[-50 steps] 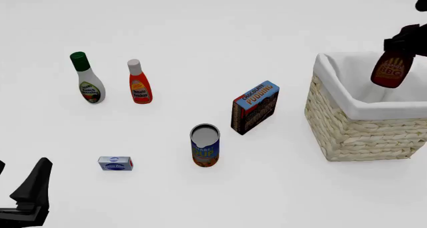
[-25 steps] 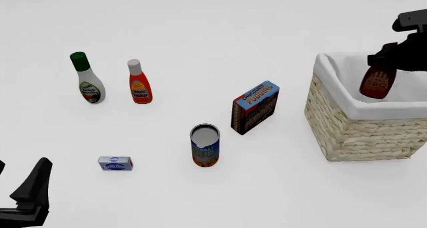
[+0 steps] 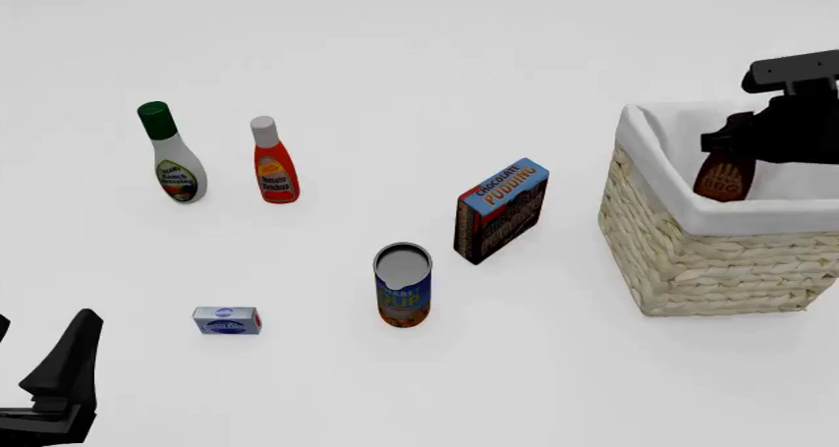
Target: Pick the bbq sauce and place it in the basket.
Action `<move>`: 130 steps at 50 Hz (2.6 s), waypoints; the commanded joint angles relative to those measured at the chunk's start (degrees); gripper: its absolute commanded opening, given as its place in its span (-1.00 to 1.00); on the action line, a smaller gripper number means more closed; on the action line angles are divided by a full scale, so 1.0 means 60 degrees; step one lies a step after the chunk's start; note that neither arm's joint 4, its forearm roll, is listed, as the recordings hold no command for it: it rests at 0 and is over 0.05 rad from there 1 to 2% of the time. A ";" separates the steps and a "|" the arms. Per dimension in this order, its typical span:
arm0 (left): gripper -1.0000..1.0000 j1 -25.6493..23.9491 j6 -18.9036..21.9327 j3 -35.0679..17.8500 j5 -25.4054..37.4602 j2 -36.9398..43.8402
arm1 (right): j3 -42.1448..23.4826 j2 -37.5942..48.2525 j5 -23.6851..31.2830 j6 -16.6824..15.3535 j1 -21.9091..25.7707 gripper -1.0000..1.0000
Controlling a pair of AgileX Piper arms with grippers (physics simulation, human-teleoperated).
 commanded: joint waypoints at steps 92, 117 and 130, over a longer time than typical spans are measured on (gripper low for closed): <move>1.00 0.0002 -0.0001 0.0000 0.0000 0.0000 | -0.1183 -0.2102 0.1826 0.0030 0.0622 1.00; 1.00 -0.0002 -0.0001 0.0000 0.0000 0.0001 | -0.1699 -0.3394 0.2421 0.0483 0.0846 1.00; 1.00 0.0001 -0.0001 0.0000 0.0000 -0.0001 | -0.1509 -0.3919 0.2463 0.0641 0.0991 1.00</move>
